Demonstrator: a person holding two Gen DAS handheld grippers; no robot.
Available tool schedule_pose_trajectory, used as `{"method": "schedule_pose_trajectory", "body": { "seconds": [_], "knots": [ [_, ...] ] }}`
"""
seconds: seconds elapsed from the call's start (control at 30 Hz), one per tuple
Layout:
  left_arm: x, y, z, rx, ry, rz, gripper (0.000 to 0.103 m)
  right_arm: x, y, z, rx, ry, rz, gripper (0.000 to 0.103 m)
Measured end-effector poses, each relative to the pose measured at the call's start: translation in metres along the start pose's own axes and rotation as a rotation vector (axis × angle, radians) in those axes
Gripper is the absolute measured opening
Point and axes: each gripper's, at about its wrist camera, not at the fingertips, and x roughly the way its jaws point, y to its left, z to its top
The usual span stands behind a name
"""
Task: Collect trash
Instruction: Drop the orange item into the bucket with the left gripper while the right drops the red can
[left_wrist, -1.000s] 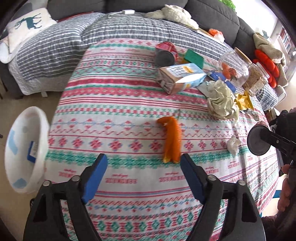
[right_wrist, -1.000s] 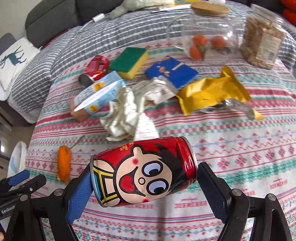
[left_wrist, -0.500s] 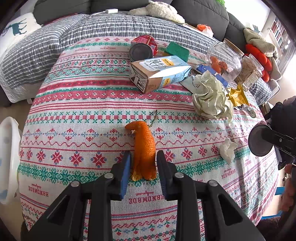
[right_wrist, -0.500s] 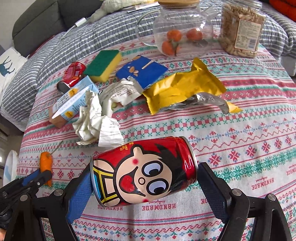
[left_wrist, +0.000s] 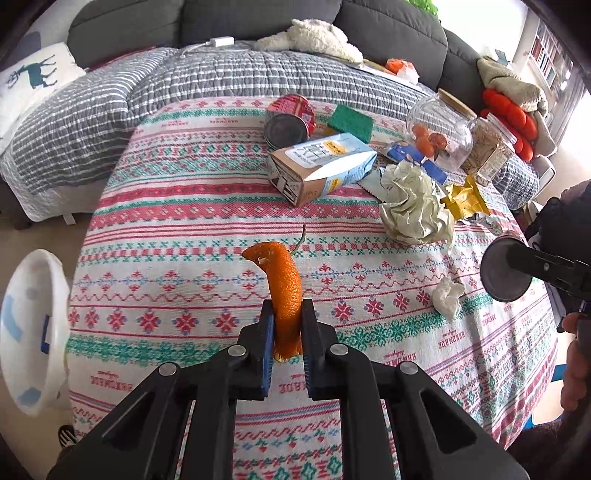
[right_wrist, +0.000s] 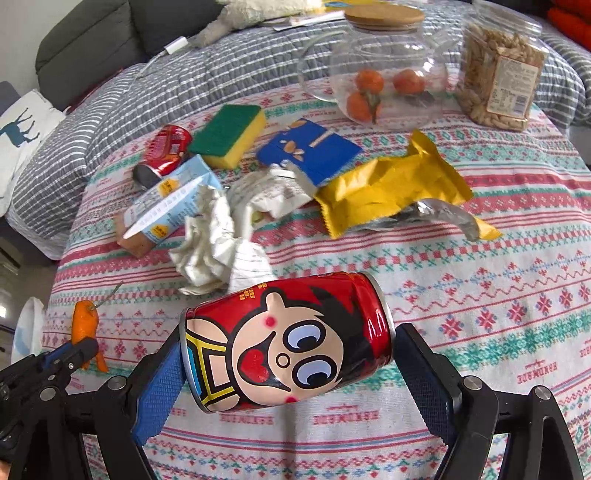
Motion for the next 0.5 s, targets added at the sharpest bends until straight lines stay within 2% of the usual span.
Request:
{"method": "schedule_pose_trajectory", "body": {
  "seconds": [0.23,0.5],
  "knots": [
    [-0.037,0.038,-0.008,-0.039,-0.050,0.040,0.013,0.006,0.045,0.002,-0.046,-0.005,0.054,0.090],
    [-0.069,0.106,-0.027,-0.134,-0.078,0.123,0.013,0.023,0.099,0.000,-0.108,0.013,0.095,0.090]
  ]
}}
